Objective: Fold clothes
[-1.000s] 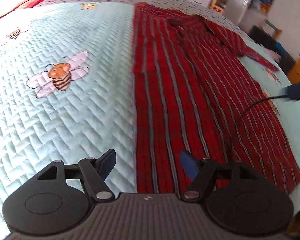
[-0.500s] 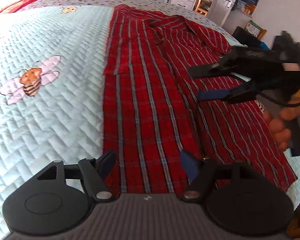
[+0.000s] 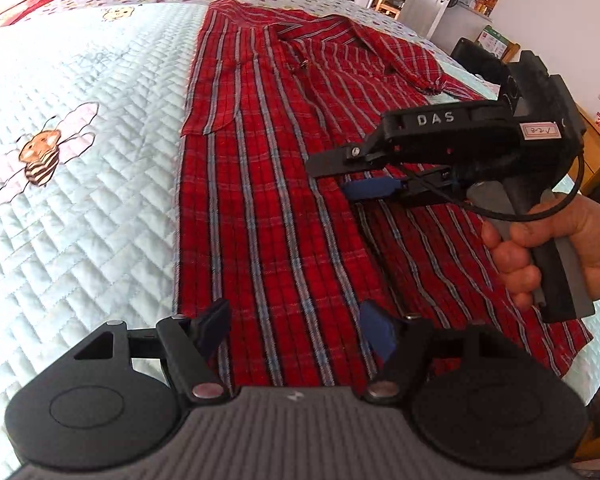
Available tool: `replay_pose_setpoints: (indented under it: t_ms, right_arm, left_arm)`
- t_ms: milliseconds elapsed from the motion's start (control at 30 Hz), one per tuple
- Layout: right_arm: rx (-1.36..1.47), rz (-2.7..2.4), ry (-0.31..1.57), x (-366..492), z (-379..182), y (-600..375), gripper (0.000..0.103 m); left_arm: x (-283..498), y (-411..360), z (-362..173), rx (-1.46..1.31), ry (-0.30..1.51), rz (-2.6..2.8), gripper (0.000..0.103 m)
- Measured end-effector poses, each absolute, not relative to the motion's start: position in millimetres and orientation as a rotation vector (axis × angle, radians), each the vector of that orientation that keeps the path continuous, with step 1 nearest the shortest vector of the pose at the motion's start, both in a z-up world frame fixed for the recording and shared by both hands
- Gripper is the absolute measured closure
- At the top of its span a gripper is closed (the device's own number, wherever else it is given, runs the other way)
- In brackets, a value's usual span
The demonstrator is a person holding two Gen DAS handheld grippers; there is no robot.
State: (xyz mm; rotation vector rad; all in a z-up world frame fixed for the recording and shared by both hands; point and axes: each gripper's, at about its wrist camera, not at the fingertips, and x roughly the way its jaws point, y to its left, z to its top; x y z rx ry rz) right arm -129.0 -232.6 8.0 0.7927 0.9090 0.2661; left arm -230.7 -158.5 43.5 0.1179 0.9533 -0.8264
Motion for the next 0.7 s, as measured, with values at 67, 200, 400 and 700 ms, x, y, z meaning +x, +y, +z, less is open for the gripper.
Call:
replay_pose_setpoints:
  t_ms: [67, 200, 400, 700]
  right_arm:
    - [0.800, 0.268, 0.927, -129, 8, -233, 0.066]
    - [0.875, 0.258, 0.967, -138, 3, -233, 0.068]
    - [0.936, 0.287, 0.980, -136, -9, -228, 0.067]
    - [0.993, 0.297, 0.959, -163, 15, -254, 0.101]
  left_arm:
    - [-230, -163, 45, 0.118, 0.945, -0.835, 0.029]
    - [-230, -167, 45, 0.100, 0.953, -0.841, 0.029]
    - [-231, -173, 41, 0.112, 0.971, -0.864, 0.029]
    - [-228, -185, 48, 0.045, 1.008, -0.986, 0.029]
